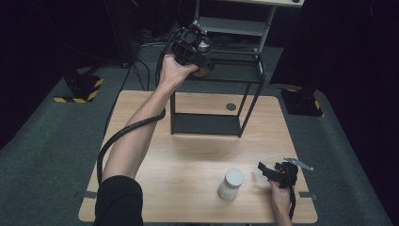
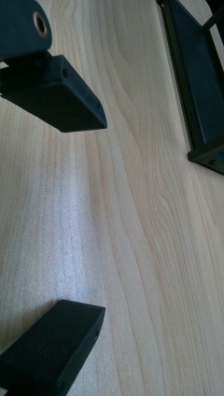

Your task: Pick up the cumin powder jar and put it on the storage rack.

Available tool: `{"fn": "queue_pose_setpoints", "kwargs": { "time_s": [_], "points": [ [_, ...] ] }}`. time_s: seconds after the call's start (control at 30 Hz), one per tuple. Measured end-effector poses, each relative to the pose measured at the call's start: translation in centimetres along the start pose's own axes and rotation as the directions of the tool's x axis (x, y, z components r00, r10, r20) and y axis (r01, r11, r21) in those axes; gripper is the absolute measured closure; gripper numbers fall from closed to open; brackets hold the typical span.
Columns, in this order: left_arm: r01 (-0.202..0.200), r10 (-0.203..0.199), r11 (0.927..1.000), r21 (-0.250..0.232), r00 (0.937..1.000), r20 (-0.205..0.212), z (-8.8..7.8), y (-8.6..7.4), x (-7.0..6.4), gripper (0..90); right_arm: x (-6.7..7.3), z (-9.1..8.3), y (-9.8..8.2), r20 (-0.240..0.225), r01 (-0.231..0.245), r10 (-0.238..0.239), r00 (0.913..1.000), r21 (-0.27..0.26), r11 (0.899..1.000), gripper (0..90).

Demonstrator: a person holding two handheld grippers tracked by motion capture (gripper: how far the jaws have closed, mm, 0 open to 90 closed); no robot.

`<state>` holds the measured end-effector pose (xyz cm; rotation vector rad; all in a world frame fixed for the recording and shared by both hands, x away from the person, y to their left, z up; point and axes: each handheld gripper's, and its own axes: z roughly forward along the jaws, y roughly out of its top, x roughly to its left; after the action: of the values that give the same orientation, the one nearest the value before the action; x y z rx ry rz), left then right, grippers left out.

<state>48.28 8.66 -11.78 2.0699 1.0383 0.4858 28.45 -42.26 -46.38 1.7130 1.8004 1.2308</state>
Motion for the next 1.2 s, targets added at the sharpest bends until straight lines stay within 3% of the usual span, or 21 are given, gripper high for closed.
{"fn": "queue_pose_setpoints", "kwargs": {
  "time_s": [0.43,0.63,0.87,1.2],
  "points": [
    [-0.009,0.008,0.9989,-0.045,0.9999,-0.009,-2.7,-4.2,0.0,1.1,-0.1,0.1,0.2,-0.006,0.001,-0.001,1.0,0.012,1.0,8.4],
    [-0.024,0.025,0.9977,-0.063,0.9996,0.01,-3.8,-5.9,-0.3,1.1,-0.1,0.1,0.2,-0.002,0.0,0.0,1.0,0.009,1.0,8.5],
    [-0.045,0.048,0.9972,-0.06,0.9981,0.038,-4.1,-8.9,-1.2,0.9,-0.2,0.2,0.3,-0.01,0.001,0.0,1.0,0.017,1.0,8.7],
    [-0.022,0.024,0.999,-0.039,0.9983,0.052,-3.8,-13.7,-1.6,0.6,-0.2,0.2,0.3,-0.01,-0.001,0.001,0.9999,0.018,1.0,9.0]
  ]
}}
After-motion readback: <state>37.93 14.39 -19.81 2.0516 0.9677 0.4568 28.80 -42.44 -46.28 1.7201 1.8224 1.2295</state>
